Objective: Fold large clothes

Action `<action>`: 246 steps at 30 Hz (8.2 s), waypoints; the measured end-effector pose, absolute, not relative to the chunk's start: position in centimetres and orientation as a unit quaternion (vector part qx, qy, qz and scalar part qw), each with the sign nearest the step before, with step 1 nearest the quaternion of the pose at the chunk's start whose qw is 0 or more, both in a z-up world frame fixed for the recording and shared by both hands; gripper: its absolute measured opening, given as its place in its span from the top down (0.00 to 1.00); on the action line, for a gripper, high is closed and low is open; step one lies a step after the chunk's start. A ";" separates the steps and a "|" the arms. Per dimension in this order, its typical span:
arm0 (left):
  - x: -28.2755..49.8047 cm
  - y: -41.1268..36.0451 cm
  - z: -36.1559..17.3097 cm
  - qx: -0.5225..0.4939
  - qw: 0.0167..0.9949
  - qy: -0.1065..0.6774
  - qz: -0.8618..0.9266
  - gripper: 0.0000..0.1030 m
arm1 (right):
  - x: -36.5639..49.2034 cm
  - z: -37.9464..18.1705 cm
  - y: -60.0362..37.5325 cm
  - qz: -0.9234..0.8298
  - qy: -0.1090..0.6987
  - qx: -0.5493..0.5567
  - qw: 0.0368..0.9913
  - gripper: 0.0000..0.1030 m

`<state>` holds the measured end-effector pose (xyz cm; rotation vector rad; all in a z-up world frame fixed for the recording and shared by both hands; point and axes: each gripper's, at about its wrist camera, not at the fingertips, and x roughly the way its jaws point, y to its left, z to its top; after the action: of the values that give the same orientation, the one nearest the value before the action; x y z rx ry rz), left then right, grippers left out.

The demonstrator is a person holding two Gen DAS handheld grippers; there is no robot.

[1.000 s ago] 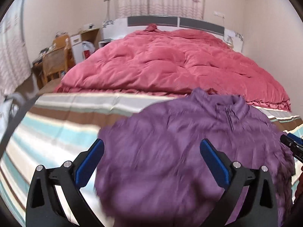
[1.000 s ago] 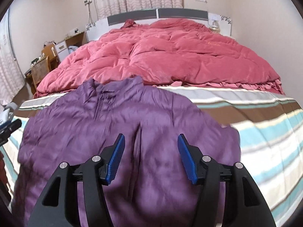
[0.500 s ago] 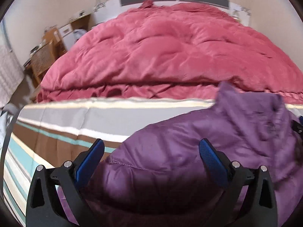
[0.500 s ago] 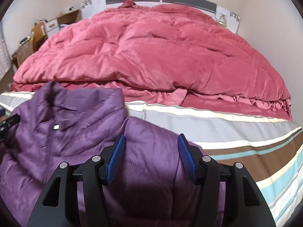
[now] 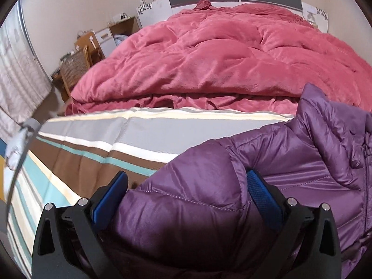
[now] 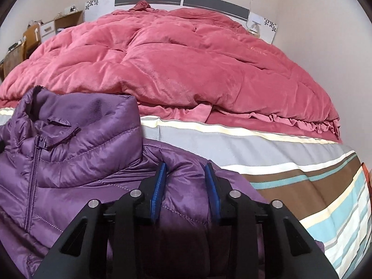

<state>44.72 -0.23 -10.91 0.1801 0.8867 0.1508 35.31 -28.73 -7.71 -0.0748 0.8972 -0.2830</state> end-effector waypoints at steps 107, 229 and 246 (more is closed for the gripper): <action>7.0 11.8 0.4 -0.042 0.918 0.354 -0.174 0.94 | -4.2 3.1 -31.3 0.132 0.379 0.185 0.897 0.93; 41.6 4.6 -10.5 -0.055 0.911 0.408 -0.009 0.89 | 30.8 -6.6 -32.9 -0.097 0.406 0.074 0.906 0.92; 38.4 2.7 -7.6 -0.004 0.925 0.379 0.004 0.60 | 31.2 -6.9 -31.7 -0.118 0.407 0.041 0.905 0.91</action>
<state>38.42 2.66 -7.57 -0.0088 0.7781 0.0076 31.20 -31.73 -6.93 0.0851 0.8399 -0.2436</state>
